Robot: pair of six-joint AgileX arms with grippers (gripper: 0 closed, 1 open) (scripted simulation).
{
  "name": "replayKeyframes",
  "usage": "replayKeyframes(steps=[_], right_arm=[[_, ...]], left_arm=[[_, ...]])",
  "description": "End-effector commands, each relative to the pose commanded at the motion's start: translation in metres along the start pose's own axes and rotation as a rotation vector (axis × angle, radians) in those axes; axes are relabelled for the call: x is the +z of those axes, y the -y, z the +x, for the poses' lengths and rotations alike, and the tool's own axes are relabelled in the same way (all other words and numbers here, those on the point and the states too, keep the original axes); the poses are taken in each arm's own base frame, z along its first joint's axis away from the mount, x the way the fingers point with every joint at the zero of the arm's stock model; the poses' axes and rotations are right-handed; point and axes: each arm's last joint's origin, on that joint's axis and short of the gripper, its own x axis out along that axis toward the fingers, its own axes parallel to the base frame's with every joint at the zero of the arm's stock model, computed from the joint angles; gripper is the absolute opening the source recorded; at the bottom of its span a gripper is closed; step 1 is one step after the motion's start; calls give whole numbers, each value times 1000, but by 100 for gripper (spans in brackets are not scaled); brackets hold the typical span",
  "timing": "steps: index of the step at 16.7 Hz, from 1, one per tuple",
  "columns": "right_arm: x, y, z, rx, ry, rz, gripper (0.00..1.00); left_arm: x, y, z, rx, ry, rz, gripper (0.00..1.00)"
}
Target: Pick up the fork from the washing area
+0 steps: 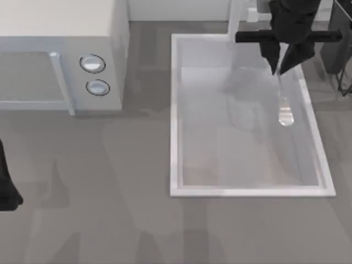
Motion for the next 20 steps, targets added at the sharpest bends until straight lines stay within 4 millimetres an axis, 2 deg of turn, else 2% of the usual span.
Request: replayKeyframes(steps=[4,8,11,13,15,20], right_arm=[[-21,54,-26,-10,-35,1,0],[-66,108,-42,-13,-82,3,0],[-104,138,-50,-8,-90,5,0],[-124,151,-56,-5,-78,6,0],[-135,158,-59,-4,-66,6,0],[-138,158,-60,-5,-67,3,0]], left_arm=[[0,0,0,0,0,0,100],[0,0,0,0,0,0,100],[0,0,0,0,0,0,100],[0,0,0,0,0,0,100],[0,0,0,0,0,0,100],[0,0,0,0,0,0,100]])
